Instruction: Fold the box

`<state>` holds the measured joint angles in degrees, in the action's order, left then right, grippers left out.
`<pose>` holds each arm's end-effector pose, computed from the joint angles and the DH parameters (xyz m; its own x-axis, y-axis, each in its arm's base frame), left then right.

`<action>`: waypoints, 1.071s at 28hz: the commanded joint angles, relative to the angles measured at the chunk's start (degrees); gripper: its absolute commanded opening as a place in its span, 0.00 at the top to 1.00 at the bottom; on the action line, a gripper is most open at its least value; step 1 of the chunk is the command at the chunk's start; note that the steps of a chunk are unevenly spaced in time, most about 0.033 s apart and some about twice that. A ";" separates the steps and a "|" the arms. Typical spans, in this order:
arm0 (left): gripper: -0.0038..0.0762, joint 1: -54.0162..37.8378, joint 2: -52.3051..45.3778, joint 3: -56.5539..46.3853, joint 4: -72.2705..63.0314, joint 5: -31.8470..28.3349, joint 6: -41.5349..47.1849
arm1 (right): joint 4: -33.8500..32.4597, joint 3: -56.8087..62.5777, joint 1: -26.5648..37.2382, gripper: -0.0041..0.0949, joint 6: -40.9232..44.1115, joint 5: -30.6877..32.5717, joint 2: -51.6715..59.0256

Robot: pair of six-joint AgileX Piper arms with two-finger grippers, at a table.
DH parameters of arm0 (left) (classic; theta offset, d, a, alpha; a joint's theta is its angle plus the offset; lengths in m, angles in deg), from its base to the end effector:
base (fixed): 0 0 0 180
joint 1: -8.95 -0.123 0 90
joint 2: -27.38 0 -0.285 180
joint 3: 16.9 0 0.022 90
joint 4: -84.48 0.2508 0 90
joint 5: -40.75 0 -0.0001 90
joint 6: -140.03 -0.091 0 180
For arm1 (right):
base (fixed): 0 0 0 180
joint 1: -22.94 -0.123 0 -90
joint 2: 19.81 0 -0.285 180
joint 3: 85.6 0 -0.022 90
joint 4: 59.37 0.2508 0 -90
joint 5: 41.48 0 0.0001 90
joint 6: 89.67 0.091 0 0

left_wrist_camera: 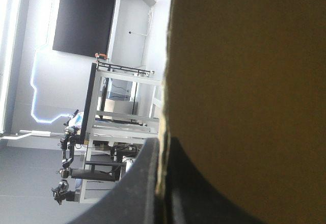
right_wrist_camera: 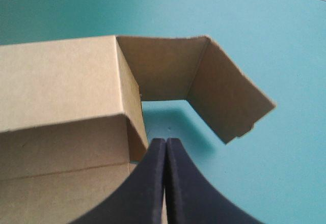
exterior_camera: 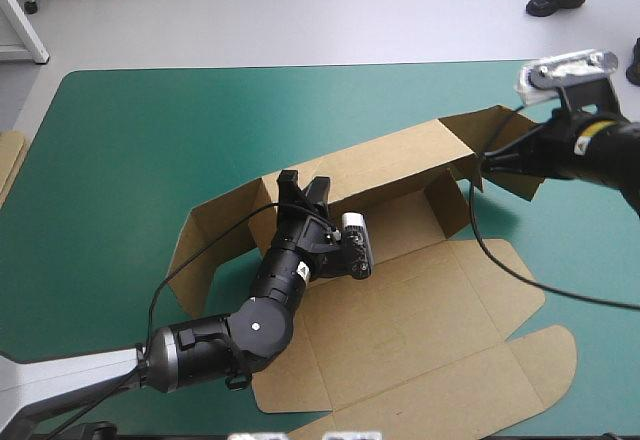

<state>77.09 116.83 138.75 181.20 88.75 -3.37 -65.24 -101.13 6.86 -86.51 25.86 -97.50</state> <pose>0.1720 -0.2483 0.3096 0.2771 0.9295 -0.2435 0.2564 0.1727 0.9510 0.2144 0.0529 0.4805 -0.6129 -0.1606 -0.7737 -0.1961 0.9794 -0.0479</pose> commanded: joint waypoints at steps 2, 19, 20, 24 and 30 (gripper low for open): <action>0.96 0.48 -1.73 1.65 5.79 2.64 1.40 | -1.26 -11.48 1.93 0.97 -1.18 -0.59 -7.93; 0.96 0.51 -1.73 0.62 1.28 1.00 1.40 | 12.02 -25.27 14.19 0.97 -6.43 0.92 -30.15; 0.96 0.51 -1.73 -0.04 1.27 0.87 1.40 | 12.16 -25.27 14.19 0.97 -6.58 0.13 -30.60; 0.96 0.51 -1.73 -3.48 1.93 1.22 1.40 | 12.64 -25.27 14.19 0.97 -6.77 -0.36 -32.67; 0.96 0.51 -1.73 -4.66 3.06 1.53 1.91 | 16.73 -25.27 14.19 0.97 -8.32 -0.55 -35.32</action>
<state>77.09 116.83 133.12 182.57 88.18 -2.69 -50.61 -124.57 20.64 -93.39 28.21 -135.29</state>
